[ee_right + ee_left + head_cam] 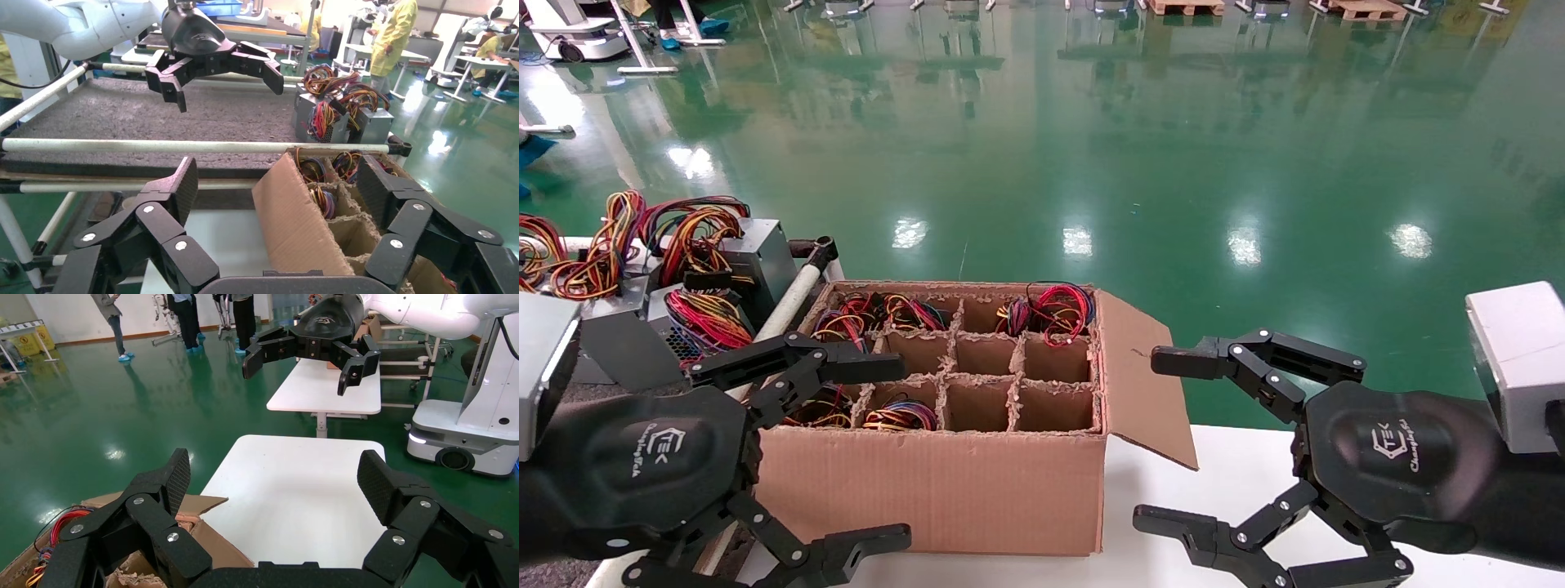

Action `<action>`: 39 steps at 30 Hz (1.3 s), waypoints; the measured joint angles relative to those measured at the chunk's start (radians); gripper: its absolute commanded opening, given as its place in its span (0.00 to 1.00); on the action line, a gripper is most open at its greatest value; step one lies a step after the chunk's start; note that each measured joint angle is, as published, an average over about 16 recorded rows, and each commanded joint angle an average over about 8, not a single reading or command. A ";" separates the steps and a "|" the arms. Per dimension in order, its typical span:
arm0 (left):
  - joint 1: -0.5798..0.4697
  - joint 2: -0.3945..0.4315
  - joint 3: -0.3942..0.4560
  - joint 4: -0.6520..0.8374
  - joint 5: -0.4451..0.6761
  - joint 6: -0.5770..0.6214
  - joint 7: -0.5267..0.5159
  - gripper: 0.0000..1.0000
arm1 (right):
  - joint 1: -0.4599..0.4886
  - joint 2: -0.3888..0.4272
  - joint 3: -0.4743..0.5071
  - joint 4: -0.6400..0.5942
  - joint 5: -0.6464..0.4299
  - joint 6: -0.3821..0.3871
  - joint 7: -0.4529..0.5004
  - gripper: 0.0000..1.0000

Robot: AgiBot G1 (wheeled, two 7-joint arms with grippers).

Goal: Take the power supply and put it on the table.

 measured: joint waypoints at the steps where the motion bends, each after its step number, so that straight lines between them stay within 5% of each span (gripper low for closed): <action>1: 0.000 0.000 0.000 0.000 0.000 0.000 0.000 1.00 | 0.000 0.000 0.000 0.000 0.000 0.000 0.000 0.00; 25: -0.006 -0.002 0.000 0.000 0.031 -0.025 0.015 1.00 | 0.000 0.000 0.000 0.000 0.000 0.000 0.000 0.00; 39: -0.118 0.064 0.072 0.063 0.355 -0.193 0.135 1.00 | 0.000 0.000 0.000 0.000 0.000 0.000 0.000 0.00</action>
